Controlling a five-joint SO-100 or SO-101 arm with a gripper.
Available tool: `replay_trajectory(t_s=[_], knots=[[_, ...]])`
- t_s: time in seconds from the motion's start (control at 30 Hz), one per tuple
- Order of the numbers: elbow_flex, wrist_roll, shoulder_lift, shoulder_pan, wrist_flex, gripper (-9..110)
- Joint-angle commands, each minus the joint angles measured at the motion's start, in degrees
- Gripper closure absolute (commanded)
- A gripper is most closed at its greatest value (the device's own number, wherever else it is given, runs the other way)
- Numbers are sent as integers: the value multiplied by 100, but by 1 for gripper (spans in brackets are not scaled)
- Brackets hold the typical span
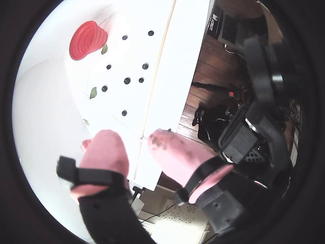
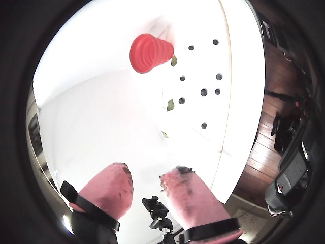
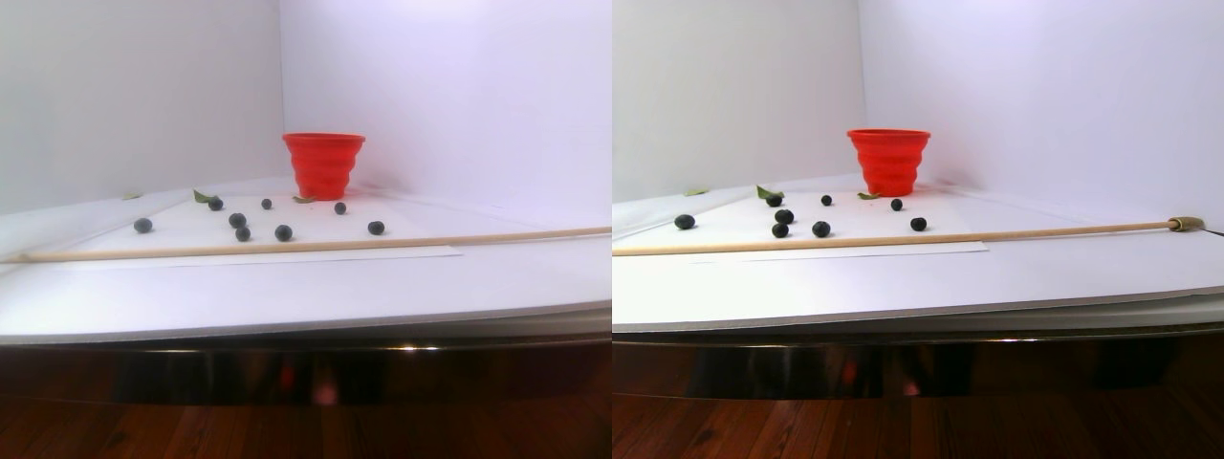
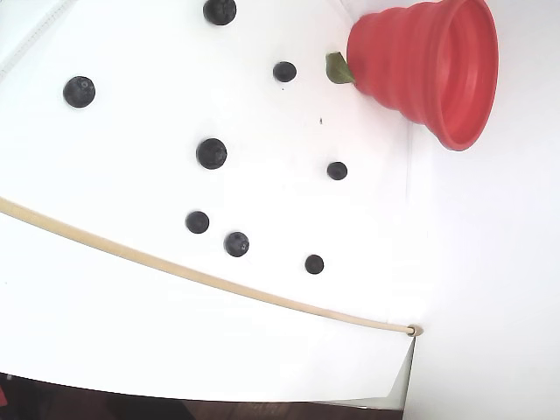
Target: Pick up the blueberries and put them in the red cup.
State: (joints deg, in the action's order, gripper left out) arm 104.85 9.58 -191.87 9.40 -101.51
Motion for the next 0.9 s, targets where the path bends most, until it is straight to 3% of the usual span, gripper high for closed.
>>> replay_trajectory(t_s=[0.0, 0.5, 0.57, 0.7, 0.87], knots=[[-88, 26, 105, -35, 26, 90], [-97, 26, 44, -53, 18, 90], [-88, 44, 44, -158, 35, 82], [-88, 35, 105, -633, 35, 90], [-88, 62, 114, -62, 44, 90]])
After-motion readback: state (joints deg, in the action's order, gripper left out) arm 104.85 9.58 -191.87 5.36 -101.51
